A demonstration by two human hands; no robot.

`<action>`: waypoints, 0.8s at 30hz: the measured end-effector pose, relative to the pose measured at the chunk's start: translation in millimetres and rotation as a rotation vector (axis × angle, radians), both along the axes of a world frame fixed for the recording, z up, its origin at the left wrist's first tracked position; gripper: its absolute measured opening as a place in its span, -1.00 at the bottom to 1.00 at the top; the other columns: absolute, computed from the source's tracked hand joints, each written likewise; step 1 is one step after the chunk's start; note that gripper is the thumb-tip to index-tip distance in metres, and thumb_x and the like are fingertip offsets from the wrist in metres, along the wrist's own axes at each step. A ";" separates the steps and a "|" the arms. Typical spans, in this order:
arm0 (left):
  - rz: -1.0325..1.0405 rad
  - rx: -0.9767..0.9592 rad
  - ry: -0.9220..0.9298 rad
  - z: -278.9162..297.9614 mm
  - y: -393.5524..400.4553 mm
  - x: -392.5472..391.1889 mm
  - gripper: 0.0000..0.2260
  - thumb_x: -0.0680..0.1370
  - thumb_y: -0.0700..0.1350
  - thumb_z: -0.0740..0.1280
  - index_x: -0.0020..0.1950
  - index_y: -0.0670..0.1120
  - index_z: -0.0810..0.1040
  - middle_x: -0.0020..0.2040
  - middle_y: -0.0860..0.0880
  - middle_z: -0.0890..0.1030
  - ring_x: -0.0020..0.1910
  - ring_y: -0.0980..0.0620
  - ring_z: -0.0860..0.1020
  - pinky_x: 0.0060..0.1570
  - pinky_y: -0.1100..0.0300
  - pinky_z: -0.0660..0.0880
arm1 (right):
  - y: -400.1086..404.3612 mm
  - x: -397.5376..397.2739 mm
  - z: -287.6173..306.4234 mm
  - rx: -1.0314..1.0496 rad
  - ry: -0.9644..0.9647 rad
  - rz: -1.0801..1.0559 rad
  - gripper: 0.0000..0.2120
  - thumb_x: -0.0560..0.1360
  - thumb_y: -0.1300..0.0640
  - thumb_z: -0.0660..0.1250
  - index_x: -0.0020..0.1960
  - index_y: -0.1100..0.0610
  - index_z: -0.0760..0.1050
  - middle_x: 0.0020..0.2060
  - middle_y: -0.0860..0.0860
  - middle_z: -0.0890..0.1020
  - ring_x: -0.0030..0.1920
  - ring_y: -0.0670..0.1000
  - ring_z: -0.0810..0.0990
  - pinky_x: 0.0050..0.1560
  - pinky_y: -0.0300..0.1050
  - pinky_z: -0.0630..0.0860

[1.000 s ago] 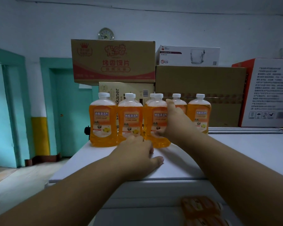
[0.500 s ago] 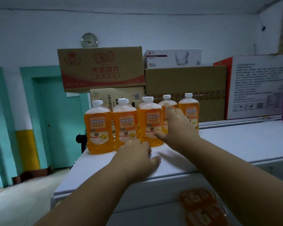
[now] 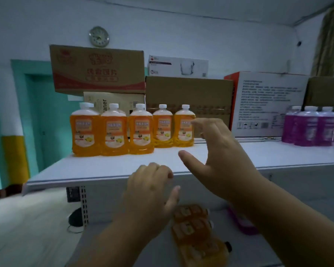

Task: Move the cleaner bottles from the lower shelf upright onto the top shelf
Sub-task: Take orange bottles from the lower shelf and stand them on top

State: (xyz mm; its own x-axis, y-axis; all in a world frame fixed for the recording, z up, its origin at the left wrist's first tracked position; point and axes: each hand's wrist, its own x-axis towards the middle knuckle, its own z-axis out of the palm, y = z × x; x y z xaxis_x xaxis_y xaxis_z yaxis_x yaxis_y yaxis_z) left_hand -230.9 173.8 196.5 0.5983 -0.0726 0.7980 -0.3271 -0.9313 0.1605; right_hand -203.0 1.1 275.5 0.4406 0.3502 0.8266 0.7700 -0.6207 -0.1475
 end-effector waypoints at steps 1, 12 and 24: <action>-0.039 -0.018 0.020 -15.4 -20.8 -6.5 -0.81 0.51 0.19 0.22 0.02 0.14 0.45 -0.08 0.16 0.47 -0.08 0.11 0.42 -0.11 0.14 0.41 | -15.6 -6.5 -5.5 -0.007 0.018 0.006 -0.43 0.47 -0.20 0.37 0.39 -0.07 0.29 0.31 -0.07 0.41 0.17 -0.11 0.41 0.06 -0.18 0.40; 0.023 0.016 0.560 -156.9 -108.6 13.9 -0.71 0.52 0.21 0.20 0.11 0.09 0.50 0.03 0.09 0.52 0.04 0.02 0.47 0.04 0.09 0.41 | -126.2 -11.1 -119.3 -0.110 0.310 0.018 -0.49 0.45 -0.19 0.30 0.33 -0.03 0.39 0.12 -0.19 0.40 0.08 -0.16 0.45 0.08 -0.14 0.52; 0.212 0.270 0.878 -230.4 -81.3 136.9 -0.44 0.40 0.34 0.30 0.25 0.02 0.41 0.17 -0.06 0.51 0.13 -0.12 0.43 -0.10 0.03 0.23 | -121.3 74.8 -194.3 -0.139 0.544 -0.200 -0.51 0.43 -0.23 0.28 0.28 -0.02 0.42 0.04 -0.19 0.37 0.02 -0.18 0.40 0.04 -0.21 0.44</action>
